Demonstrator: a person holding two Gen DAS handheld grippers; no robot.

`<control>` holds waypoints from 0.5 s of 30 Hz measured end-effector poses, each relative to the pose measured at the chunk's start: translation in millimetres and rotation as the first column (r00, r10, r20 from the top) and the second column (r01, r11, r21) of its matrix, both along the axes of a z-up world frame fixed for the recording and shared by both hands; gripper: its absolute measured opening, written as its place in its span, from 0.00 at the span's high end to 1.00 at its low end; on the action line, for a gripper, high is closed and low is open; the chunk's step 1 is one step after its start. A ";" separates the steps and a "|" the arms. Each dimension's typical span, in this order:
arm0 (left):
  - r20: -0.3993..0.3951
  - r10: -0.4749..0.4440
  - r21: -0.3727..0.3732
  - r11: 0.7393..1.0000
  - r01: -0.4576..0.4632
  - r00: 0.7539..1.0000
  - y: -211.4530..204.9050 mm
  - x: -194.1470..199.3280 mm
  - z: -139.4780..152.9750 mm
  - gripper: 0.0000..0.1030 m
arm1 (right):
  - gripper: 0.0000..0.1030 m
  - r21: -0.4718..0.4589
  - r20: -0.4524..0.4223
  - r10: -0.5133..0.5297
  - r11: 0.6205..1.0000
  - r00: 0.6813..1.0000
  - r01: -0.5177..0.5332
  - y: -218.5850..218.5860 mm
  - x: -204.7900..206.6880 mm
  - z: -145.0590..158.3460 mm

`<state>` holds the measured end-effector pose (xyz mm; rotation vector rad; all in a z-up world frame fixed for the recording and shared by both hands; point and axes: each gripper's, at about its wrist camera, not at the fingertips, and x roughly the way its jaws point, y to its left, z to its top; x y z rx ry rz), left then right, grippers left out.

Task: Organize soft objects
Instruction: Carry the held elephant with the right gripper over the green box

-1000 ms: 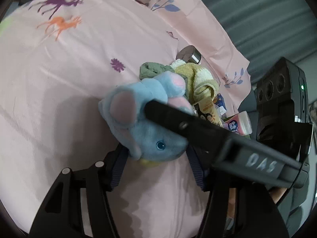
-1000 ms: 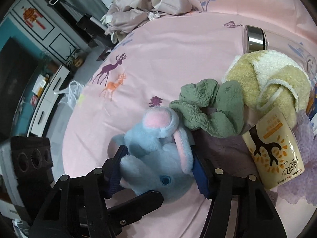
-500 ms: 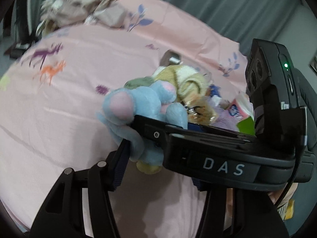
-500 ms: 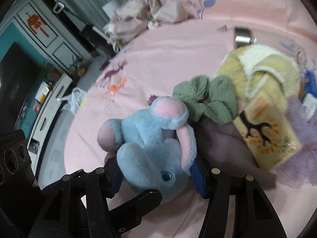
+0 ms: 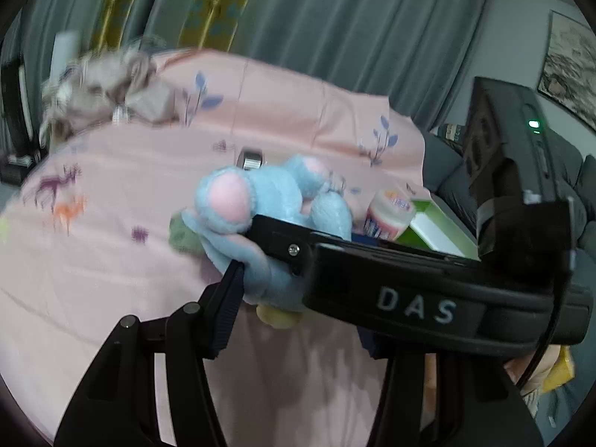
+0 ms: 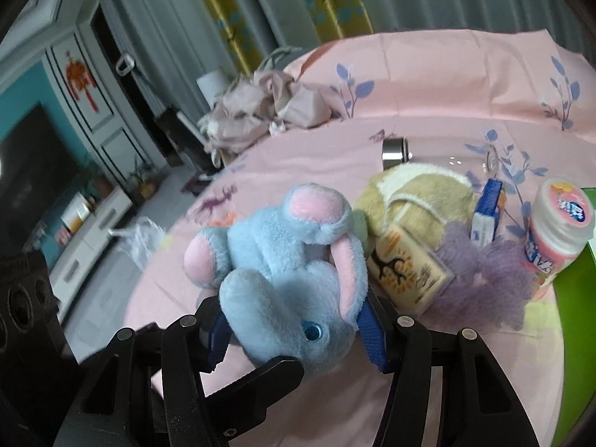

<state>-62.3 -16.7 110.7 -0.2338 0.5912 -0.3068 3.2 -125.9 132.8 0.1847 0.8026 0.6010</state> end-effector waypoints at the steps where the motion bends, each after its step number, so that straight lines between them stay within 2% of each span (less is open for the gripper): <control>1: 0.023 -0.006 0.010 1.000 0.005 1.000 -4.5 -1.4 4.8 0.51 | 0.41 0.008 0.022 -0.011 1.000 1.000 0.011 -5.8 -1.7 6.5; 4: 0.067 -0.037 0.033 0.999 0.035 0.997 -17.5 -4.8 16.6 0.51 | 0.41 0.004 0.071 -0.037 0.999 0.997 0.037 -17.0 -9.7 19.7; 9: 0.109 -0.079 0.048 0.996 0.074 0.991 -41.7 -7.5 28.3 0.51 | 0.41 -0.001 0.100 -0.078 0.997 0.992 0.079 -41.3 -16.1 33.9; 15: 0.152 -0.151 0.052 0.988 0.144 0.977 -80.7 -7.7 42.7 0.52 | 0.42 0.023 0.138 -0.181 0.983 0.974 0.180 -87.3 -27.0 51.0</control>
